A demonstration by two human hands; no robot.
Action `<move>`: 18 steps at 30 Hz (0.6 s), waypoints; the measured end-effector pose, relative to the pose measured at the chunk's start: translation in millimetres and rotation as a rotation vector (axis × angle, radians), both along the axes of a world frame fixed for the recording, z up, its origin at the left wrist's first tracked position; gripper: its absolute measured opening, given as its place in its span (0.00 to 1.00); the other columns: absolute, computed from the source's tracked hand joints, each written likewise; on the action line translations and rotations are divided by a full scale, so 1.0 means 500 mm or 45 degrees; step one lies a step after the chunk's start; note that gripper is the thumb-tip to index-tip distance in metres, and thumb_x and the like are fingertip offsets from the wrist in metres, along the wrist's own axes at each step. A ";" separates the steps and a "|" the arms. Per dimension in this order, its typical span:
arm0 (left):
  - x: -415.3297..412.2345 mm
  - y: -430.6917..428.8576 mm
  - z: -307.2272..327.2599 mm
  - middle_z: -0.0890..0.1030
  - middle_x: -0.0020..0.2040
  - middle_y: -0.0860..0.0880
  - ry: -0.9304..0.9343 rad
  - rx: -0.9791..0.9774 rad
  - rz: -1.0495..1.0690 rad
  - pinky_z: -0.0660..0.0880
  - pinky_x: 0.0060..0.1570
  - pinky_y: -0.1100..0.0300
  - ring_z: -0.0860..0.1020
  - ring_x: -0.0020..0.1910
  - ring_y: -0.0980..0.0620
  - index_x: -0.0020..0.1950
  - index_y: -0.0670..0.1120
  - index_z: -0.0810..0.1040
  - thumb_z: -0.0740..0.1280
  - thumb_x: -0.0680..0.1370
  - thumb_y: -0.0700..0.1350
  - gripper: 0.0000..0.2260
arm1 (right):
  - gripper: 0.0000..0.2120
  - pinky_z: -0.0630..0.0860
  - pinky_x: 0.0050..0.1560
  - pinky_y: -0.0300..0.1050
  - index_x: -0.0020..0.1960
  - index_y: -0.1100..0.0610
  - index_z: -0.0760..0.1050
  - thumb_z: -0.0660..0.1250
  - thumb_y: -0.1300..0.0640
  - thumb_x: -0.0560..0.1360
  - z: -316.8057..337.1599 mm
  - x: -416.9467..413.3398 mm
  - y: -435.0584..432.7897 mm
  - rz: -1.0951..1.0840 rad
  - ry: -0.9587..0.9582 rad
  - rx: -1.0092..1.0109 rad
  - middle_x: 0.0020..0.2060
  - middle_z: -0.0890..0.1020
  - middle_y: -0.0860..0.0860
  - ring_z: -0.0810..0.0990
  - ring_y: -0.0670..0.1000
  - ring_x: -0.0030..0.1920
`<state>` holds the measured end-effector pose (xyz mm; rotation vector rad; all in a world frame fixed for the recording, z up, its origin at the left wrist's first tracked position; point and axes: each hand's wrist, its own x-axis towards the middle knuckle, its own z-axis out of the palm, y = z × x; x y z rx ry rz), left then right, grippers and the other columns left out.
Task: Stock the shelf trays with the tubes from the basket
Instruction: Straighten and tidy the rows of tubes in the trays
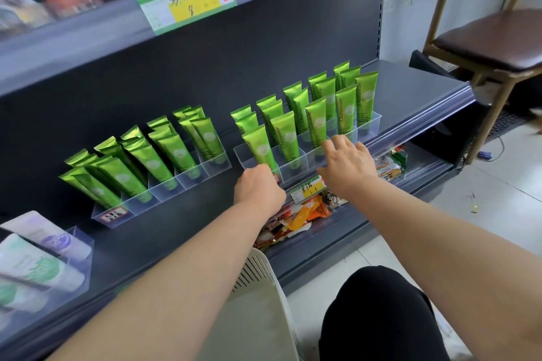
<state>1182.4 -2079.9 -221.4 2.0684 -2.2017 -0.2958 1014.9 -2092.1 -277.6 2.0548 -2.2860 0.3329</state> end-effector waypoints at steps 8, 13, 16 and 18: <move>0.030 0.011 -0.003 0.76 0.63 0.44 0.120 0.038 -0.044 0.72 0.48 0.55 0.75 0.60 0.43 0.69 0.46 0.71 0.64 0.77 0.38 0.20 | 0.26 0.65 0.64 0.55 0.70 0.56 0.62 0.61 0.43 0.77 0.009 0.029 0.026 -0.036 0.032 0.112 0.66 0.67 0.53 0.64 0.56 0.68; 0.068 0.029 -0.009 0.74 0.65 0.46 0.164 0.076 -0.061 0.72 0.49 0.54 0.74 0.61 0.44 0.69 0.48 0.71 0.63 0.76 0.36 0.22 | 0.22 0.67 0.61 0.54 0.66 0.56 0.65 0.59 0.45 0.78 0.015 0.077 0.050 0.014 0.057 0.181 0.62 0.69 0.53 0.66 0.56 0.66; 0.102 0.040 -0.008 0.73 0.68 0.47 0.181 0.074 -0.053 0.72 0.54 0.54 0.73 0.64 0.45 0.72 0.49 0.69 0.62 0.76 0.35 0.24 | 0.23 0.66 0.62 0.55 0.68 0.56 0.65 0.57 0.43 0.79 0.024 0.120 0.065 0.091 0.075 0.213 0.63 0.69 0.53 0.66 0.56 0.67; 0.131 0.043 -0.008 0.73 0.69 0.47 0.172 0.059 -0.019 0.72 0.56 0.53 0.72 0.66 0.44 0.73 0.50 0.68 0.63 0.77 0.35 0.25 | 0.21 0.68 0.60 0.55 0.67 0.56 0.66 0.57 0.44 0.79 0.031 0.156 0.075 0.161 0.062 0.224 0.62 0.70 0.53 0.68 0.56 0.65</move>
